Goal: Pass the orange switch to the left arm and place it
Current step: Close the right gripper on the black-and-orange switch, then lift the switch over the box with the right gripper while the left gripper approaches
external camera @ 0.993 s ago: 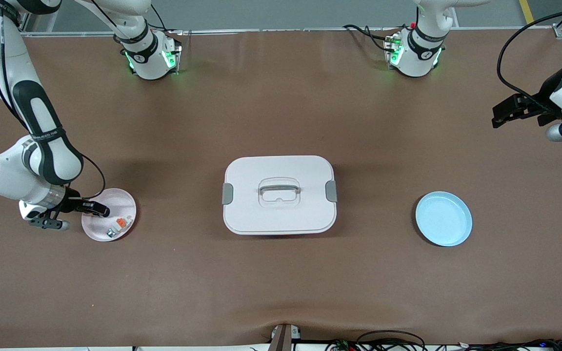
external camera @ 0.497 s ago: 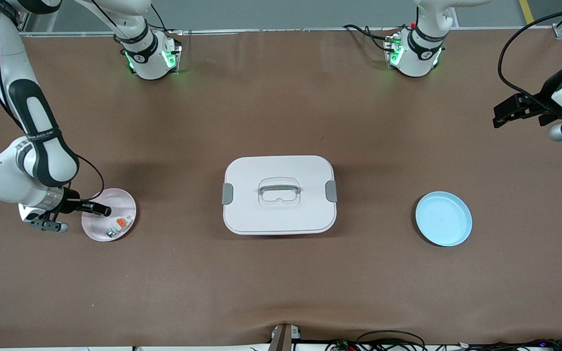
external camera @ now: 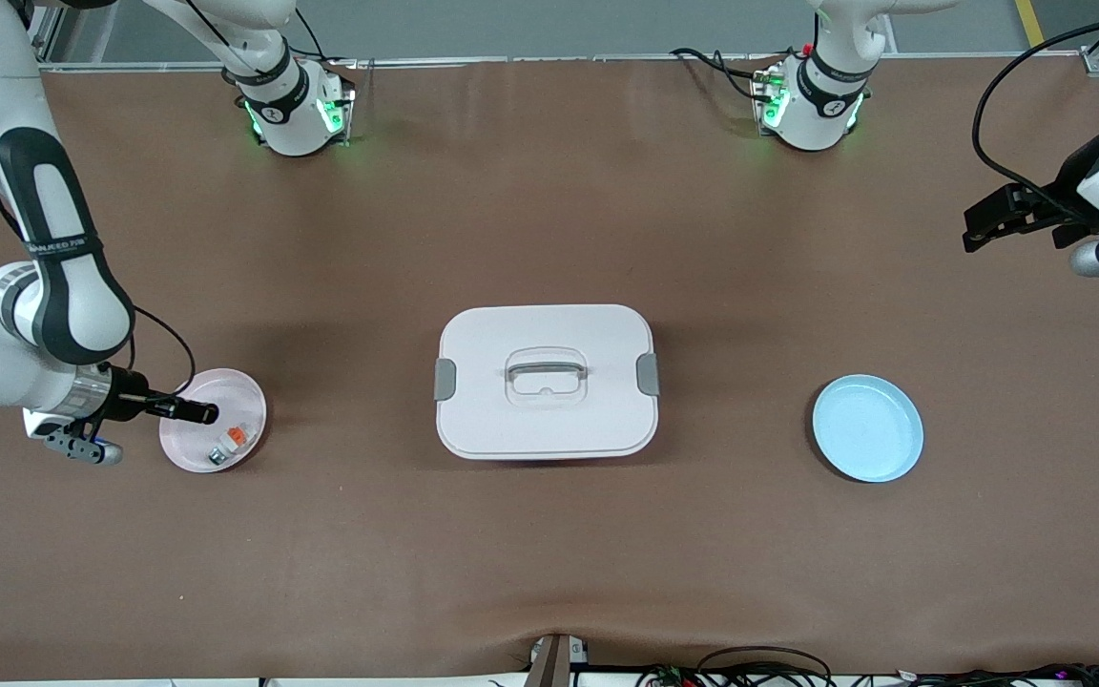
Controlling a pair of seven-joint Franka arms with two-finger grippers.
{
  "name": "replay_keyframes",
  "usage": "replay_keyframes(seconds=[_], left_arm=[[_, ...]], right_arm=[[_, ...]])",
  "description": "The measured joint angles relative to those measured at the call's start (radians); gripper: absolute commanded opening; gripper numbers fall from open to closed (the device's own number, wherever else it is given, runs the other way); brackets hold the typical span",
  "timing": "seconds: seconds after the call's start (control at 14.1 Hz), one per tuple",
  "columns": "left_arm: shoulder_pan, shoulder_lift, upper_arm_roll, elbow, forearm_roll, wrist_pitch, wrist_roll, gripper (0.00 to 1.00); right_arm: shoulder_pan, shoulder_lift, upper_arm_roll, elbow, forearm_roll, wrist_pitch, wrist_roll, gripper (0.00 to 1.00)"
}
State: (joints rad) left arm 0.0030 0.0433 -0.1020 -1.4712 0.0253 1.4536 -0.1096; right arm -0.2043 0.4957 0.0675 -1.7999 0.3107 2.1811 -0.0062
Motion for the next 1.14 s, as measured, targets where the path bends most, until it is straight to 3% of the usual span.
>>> replay_keyframes(seconds=[0.64, 0.92, 1.14], left_arm=[[0.006, 0.064, 0.001, -0.002, 0.000, 0.112, 0.000, 1.00], [0.003, 0.074, 0.000, -0.002, 0.000, 0.127, 0.002, 1.00], [0.003, 0.073, -0.001, -0.001, 0.000, 0.121, 0.006, 1.00]], right_arm=[[0.225, -0.102, 0.013, 0.159, 0.004, -0.260, 0.695, 0.00], [0.289, -0.104, 0.029, 0.267, 0.129, -0.320, 0.986, 0.00], [0.367, -0.104, 0.032, 0.330, 0.157, -0.321, 1.189, 0.00]])
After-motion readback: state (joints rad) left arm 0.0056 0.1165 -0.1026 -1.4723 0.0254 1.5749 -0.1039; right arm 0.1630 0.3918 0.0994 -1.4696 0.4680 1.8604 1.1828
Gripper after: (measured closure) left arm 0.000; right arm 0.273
